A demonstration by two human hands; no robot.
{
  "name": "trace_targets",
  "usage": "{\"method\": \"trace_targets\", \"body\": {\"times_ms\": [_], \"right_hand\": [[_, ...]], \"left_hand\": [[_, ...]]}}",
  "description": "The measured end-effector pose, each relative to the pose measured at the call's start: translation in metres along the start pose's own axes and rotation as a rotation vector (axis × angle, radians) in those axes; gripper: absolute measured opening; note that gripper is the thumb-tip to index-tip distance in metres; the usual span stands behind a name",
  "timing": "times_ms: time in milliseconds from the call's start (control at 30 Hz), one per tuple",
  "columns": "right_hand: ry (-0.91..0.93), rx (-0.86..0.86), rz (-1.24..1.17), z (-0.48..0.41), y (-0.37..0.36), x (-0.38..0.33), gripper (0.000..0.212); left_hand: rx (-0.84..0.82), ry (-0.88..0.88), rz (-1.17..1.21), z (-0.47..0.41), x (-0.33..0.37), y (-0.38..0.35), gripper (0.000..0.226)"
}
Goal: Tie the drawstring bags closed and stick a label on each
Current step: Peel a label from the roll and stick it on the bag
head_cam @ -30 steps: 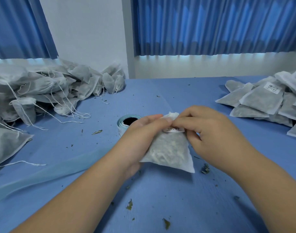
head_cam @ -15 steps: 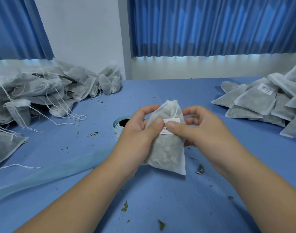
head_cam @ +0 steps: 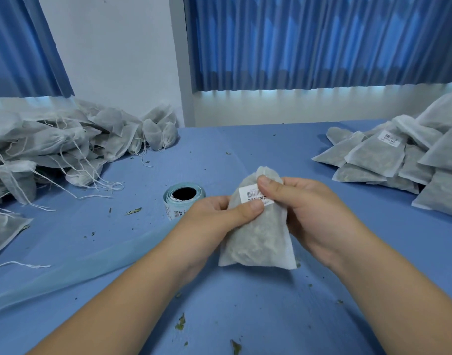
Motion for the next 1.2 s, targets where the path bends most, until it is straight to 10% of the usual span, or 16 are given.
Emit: {"method": "trace_targets", "body": {"times_ms": [333,1033,1200], "right_hand": [[0.163,0.056,0.412,0.003,-0.006,-0.010,0.044],[-0.006,-0.132,0.179,0.022,0.013,0.003,0.040],[0.083,0.048,0.005,0.046,0.066,-0.031,0.039]], "left_hand": [[-0.018,0.013,0.207,0.003,0.003,-0.002,0.045],[0.248,-0.126,0.064,-0.017,0.021,-0.017,0.030],[0.198,-0.106,0.063,-0.046,0.049,-0.071,0.036]]}}
Point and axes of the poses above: each hand's wrist, its own z-axis away from the middle knuckle, its own y-axis out of the back of the hand, x = y × z, the point moved 7 cm from there along -z, towards the middle knuckle, and after that the axes turned 5 degrees about -z, right-handed, at the moved point
